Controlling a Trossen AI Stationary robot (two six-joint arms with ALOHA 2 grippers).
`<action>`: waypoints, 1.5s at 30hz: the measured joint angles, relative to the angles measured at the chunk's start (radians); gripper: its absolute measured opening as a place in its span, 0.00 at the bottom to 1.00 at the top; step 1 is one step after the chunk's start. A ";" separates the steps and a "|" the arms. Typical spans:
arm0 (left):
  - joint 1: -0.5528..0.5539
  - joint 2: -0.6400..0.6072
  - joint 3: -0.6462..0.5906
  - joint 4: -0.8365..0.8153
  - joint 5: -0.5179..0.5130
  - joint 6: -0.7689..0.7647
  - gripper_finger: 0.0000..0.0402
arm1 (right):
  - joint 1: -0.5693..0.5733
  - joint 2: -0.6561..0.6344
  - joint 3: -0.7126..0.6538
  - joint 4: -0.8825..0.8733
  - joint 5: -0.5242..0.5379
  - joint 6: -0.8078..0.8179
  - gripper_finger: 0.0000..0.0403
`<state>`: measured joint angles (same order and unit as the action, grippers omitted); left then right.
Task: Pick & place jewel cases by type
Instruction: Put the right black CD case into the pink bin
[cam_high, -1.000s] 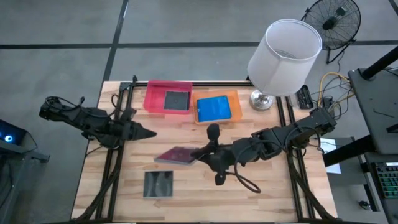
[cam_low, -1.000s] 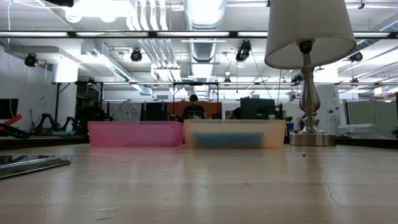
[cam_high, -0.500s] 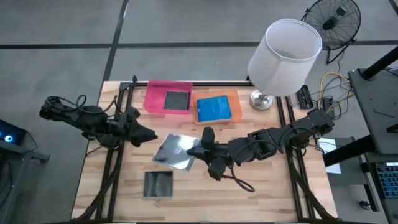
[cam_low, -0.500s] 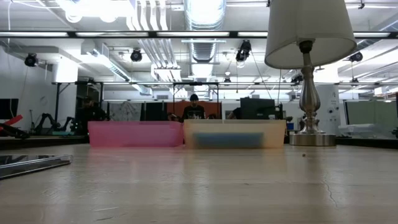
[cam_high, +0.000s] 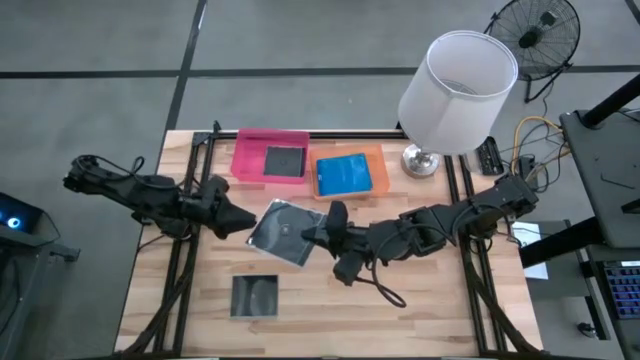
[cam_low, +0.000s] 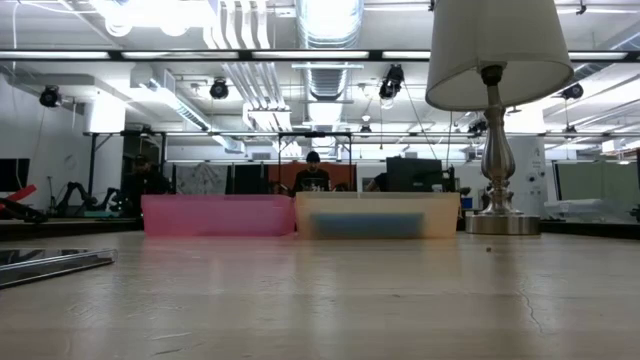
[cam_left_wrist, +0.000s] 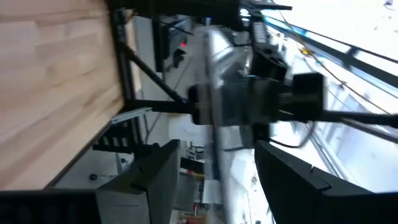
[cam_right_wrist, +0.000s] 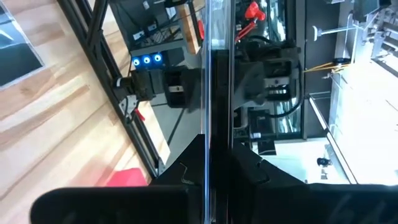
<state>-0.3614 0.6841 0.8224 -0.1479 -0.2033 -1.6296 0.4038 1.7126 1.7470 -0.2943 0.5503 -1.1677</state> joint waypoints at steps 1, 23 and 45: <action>0.000 0.002 -0.009 0.001 0.000 -0.011 0.47 | 0.001 0.000 0.000 0.000 0.000 -0.006 0.06; 0.010 0.100 -0.060 0.226 0.008 -0.025 0.45 | 0.001 0.000 0.000 0.022 -0.009 -0.010 0.06; 0.039 0.109 -0.060 0.314 0.008 -0.022 0.22 | 0.000 0.000 0.000 0.021 -0.008 -0.011 0.11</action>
<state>-0.3225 0.7934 0.7628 0.1664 -0.1955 -1.6515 0.4034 1.7123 1.7470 -0.2733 0.5419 -1.1782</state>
